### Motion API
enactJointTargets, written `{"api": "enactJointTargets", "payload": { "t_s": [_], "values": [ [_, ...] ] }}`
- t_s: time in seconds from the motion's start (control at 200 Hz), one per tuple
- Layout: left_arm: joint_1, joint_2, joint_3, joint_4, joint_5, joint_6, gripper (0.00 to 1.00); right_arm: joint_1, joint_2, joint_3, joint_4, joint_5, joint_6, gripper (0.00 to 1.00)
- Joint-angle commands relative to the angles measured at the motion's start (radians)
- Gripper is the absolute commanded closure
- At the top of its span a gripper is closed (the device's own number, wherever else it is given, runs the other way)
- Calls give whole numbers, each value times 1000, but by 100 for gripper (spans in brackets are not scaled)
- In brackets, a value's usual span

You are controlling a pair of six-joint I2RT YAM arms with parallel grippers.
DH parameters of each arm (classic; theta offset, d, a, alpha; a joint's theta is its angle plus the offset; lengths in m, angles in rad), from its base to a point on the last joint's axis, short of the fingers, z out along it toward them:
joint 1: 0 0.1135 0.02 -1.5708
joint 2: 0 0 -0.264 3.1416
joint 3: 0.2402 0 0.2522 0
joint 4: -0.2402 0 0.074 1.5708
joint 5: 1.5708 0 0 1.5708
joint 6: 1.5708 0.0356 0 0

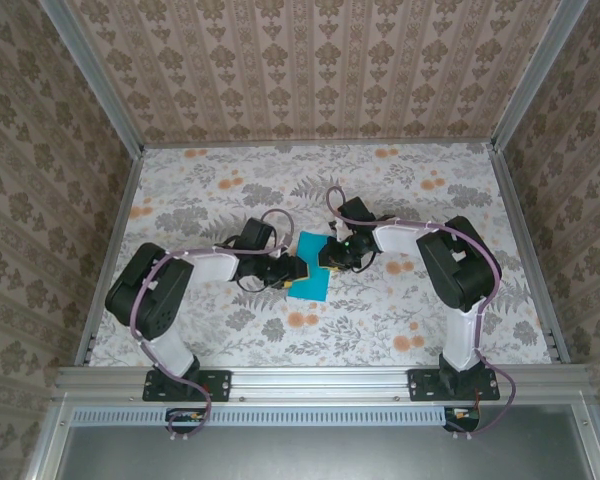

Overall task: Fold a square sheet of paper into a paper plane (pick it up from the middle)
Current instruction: Fold the triangle a second time at the center of the table.

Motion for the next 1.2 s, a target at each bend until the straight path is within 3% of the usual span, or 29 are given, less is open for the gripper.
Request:
{"api": "enactJointTargets", "payload": {
  "t_s": [0.0,0.365,0.635,0.825,1.195],
  "values": [
    [-13,-59,-24,42,45,-26,63,0,37,10,-76,84,-1,80],
    [-23,-69,-19,168,71,-72,62,0,48,17,-95,93,3,81],
    [-36,36,28,246,55,-99,54,-11,2,1,-25,-6,32,79],
    [-36,56,22,275,23,-116,50,-57,-100,-44,33,-55,60,72],
    [-34,56,-37,323,-35,-154,59,-101,-251,-289,321,-218,110,54]
  ]
}}
